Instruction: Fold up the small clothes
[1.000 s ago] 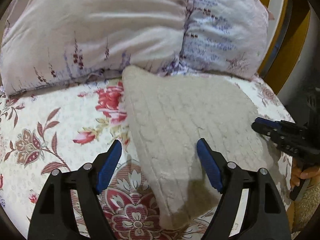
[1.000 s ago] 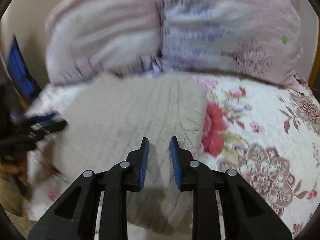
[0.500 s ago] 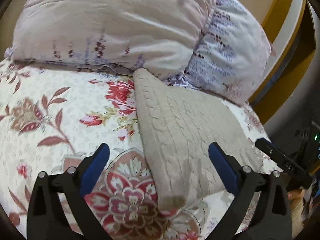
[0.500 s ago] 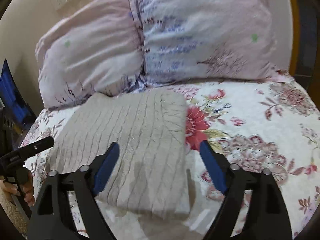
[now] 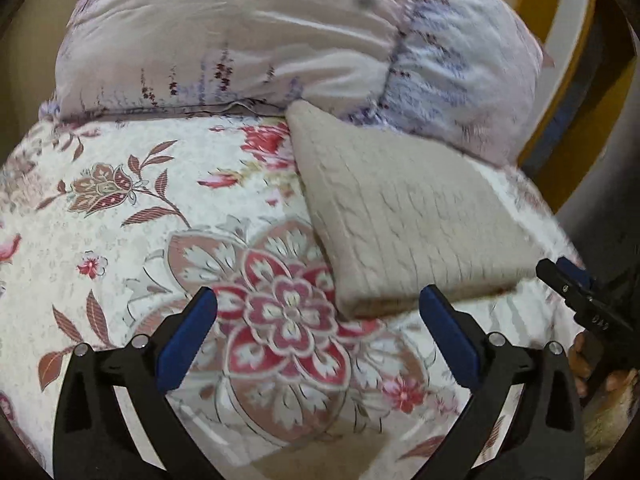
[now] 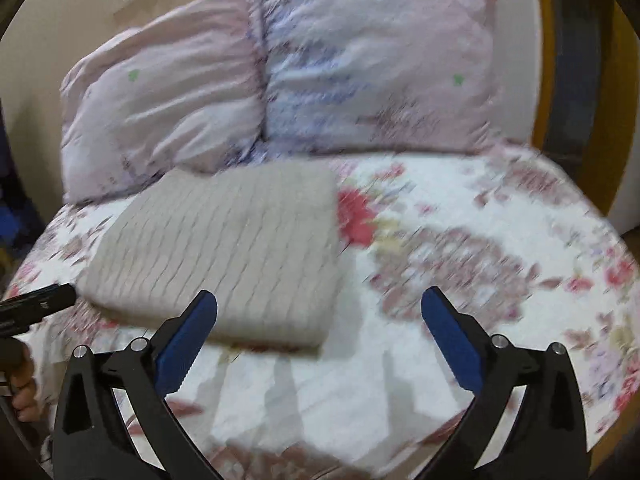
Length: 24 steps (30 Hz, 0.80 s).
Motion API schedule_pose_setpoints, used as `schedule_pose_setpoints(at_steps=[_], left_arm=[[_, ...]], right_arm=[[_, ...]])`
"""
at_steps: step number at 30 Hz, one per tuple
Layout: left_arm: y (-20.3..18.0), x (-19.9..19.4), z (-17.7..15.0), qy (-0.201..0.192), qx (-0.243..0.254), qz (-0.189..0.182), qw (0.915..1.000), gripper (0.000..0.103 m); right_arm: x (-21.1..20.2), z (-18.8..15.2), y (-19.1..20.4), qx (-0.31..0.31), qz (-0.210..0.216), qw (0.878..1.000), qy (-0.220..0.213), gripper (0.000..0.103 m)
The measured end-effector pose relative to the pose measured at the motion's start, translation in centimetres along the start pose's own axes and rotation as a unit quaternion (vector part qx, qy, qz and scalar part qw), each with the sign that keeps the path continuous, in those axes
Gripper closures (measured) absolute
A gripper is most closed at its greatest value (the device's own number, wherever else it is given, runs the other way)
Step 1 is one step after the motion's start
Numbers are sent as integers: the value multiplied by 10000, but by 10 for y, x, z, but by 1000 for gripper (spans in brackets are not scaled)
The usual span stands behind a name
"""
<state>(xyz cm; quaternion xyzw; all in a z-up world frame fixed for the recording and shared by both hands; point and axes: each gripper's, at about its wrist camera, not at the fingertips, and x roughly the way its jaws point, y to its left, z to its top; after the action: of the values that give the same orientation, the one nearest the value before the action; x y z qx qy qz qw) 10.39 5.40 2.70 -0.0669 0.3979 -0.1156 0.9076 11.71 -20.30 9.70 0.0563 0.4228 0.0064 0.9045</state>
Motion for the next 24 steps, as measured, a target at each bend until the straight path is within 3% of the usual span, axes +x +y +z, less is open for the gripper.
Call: schedule_pose_setpoints(at_steps=[3,11,24], left_arm=[[-14,4,-5,130,229,84,9996,2],[-33,24,-10,523,509,554,9958,2],[-38,35,-8,637,560,885,9925,2]], right_arm=[[8,-7,6,13,150,9996,259,1],[24,-16,24,-139,-72,9980,620,1],[37,-16,27,-245,-271,9949,939,1]])
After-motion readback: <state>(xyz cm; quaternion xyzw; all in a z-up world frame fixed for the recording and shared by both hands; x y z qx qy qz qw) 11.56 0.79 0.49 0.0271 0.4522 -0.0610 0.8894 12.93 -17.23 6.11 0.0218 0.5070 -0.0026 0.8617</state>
